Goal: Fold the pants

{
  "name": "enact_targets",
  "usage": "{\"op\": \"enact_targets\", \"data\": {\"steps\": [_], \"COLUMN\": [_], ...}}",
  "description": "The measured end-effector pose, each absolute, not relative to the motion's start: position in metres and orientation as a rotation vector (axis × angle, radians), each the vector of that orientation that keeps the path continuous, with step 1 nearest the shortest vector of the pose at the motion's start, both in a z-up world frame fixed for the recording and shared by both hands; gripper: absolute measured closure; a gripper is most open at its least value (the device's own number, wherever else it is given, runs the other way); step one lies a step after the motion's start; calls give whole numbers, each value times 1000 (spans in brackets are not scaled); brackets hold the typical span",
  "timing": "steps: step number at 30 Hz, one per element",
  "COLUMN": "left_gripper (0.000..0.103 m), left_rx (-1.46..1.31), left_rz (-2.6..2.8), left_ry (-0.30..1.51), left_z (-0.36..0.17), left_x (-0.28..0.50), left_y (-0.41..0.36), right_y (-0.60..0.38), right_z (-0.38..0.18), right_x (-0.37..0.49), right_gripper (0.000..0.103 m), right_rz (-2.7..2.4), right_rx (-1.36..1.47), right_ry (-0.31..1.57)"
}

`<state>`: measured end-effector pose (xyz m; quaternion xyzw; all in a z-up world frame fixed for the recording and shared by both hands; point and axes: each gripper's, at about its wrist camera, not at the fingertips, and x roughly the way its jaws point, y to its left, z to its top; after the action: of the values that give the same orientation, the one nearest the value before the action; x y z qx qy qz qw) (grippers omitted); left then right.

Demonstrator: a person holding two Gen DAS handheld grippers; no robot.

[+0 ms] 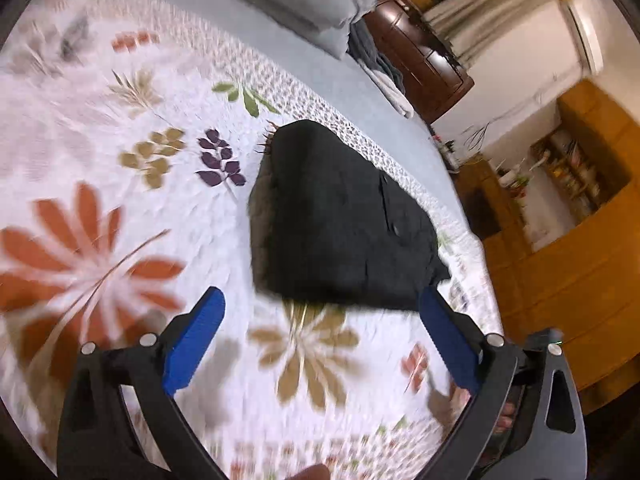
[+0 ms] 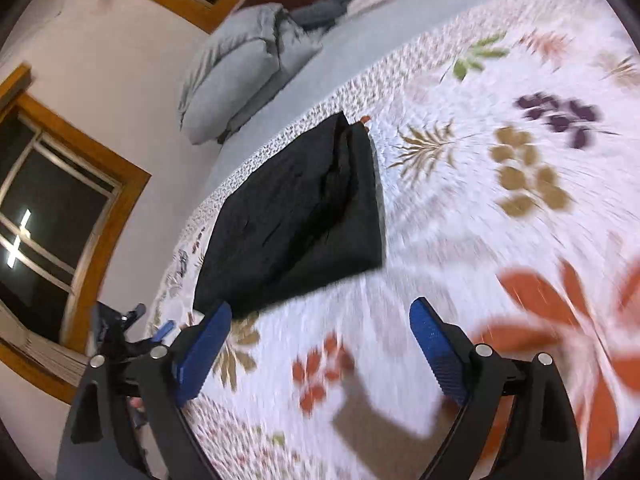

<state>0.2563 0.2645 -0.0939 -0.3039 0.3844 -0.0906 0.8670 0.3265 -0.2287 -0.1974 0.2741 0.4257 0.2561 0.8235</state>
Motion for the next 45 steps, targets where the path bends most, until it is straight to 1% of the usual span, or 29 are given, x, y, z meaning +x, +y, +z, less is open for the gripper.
{"op": "enact_targets", "data": {"steps": [6, 10, 13, 16, 19, 22, 29, 34, 39, 45], "left_gripper": [3, 3, 3, 3, 3, 3, 3, 3, 3, 3], "left_rx": [-413, -276, -177, -169, -163, -194, -167, -141, -125, -119], "left_rz": [-53, -17, -20, -5, 39, 64, 121, 136, 159, 172], "left_ry": [723, 684, 680, 621, 605, 572, 571, 549, 530, 534], "left_z": [-48, -20, -4, 14, 28, 41, 68, 87, 97, 93], "left_x": [161, 99, 63, 20, -14, -45, -87, -106, -113, -111], "left_y": [202, 151, 118, 101, 91, 88, 80, 73, 71, 68], "right_y": [-226, -217, -210, -205, -201, -196, -177, -167, -158, -155], "right_z": [-151, -125, -118, -106, -93, -80, -41, -17, -8, -7], "right_x": [211, 144, 104, 59, 23, -5, -51, -69, -75, -71], "right_gripper": [4, 4, 4, 4, 4, 4, 4, 4, 4, 4], "right_rz": [430, 392, 387, 350, 317, 315, 365, 394, 407, 406], "right_rx": [417, 312, 283, 220, 195, 208, 98, 69, 46, 38], "right_ry": [790, 737, 741, 729, 719, 703, 617, 562, 557, 566]}}
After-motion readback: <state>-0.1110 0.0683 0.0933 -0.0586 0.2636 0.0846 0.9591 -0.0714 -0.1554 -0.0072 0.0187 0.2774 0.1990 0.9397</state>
